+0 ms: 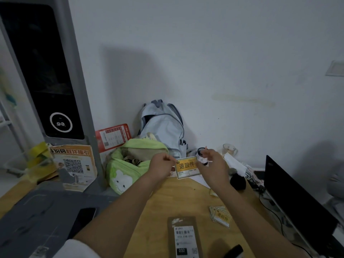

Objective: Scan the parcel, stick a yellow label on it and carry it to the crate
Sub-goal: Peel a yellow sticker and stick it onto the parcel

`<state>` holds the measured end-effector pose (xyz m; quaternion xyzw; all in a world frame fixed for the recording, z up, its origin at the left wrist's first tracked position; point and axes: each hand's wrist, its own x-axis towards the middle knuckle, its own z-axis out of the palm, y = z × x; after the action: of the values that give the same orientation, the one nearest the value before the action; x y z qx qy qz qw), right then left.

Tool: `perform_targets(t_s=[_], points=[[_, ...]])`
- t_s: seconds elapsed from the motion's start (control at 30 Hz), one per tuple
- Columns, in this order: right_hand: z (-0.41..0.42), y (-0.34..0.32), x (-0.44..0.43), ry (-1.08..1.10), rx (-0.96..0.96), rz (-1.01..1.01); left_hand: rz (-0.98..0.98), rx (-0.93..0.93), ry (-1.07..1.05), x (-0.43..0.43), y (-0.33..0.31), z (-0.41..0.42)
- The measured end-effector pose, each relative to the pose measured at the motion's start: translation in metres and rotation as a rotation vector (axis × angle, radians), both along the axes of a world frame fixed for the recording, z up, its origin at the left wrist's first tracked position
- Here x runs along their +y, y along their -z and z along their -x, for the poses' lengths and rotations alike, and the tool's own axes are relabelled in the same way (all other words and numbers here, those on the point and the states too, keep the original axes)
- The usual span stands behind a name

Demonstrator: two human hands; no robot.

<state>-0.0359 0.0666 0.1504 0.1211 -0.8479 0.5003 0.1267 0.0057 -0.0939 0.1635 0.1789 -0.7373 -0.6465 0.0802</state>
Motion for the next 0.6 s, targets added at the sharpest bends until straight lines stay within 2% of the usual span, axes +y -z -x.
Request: perform_targets(t_s=[0.07, 0.17, 0.37, 0.6], points=[[-0.004, -0.006, -0.007, -0.060, 0.023, -0.048, -0.037, 0.008, -0.021, 0.004, -0.003, 0.002], [-0.007, -0.010, -0.019, -0.176, -0.060, -0.055, -0.086, 0.035, -0.014, 0.011, -0.007, 0.002], [-0.007, -0.010, -0.026, -0.160, -0.120, 0.077, -0.130, 0.097, 0.046, 0.019, -0.011, -0.003], [-0.008, -0.014, -0.025, -0.093, -0.151, 0.086, -0.096, 0.095, 0.114, 0.019, -0.007, -0.004]])
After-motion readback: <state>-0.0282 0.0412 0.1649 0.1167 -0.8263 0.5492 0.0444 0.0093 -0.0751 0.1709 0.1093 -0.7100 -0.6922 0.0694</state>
